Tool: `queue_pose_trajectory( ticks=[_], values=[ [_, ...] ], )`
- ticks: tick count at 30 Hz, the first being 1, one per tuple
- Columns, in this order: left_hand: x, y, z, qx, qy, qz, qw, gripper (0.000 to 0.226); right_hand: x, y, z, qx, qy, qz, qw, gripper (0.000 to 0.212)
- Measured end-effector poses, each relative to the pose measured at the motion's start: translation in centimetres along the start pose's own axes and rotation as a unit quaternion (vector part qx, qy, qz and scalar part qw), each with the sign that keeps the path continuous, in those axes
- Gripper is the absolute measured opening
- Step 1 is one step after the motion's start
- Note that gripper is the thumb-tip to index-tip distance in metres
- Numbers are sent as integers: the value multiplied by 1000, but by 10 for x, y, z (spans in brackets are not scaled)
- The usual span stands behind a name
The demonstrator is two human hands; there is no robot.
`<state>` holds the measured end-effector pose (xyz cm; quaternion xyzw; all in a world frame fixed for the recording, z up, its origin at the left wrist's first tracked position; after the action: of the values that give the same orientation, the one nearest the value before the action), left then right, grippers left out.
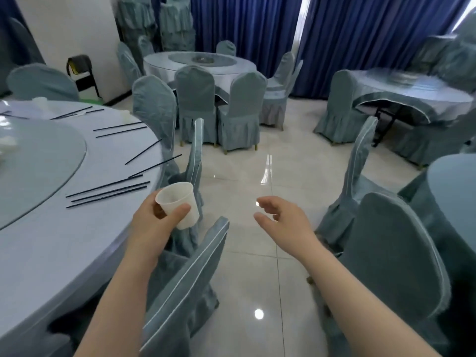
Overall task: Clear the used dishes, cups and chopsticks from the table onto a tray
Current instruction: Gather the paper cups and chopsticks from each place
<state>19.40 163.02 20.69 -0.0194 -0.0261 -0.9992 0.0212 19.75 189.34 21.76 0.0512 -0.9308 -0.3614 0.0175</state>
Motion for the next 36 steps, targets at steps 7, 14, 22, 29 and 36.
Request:
queue_pose_trajectory(
  ticks=[7, 14, 22, 29, 36],
  values=[
    [83, -47, -12, 65, 22, 102, 992, 43, 141, 57, 69, 55, 28, -64, 996, 33],
    [129, -17, -26, 83, 68, 277, 955, 42, 283, 19, 49, 28, 103, -198, 974, 37],
    [185, 43, -50, 61, 84, 395, 913, 41, 412, -71, -14, -35, 186, -300, 935, 30],
    [186, 80, -47, 76, 115, 454, 880, 43, 487, -154, -50, -123, 238, -323, 908, 26],
    [181, 98, -69, 56, 152, 511, 844, 43, 552, -267, -67, -293, 271, -380, 834, 34]
  ],
)
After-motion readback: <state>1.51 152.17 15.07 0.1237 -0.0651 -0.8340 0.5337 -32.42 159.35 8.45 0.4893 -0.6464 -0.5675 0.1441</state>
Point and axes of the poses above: each hand's wrist, its own x-axis towards the middle knuckle, its own y-axis out of the back of the hand, z = x × y, the point moved 5 cm from there along x, towards the middle knuckle, and after that the axes turned 10 degrees about -z, right-handed, at the moved point
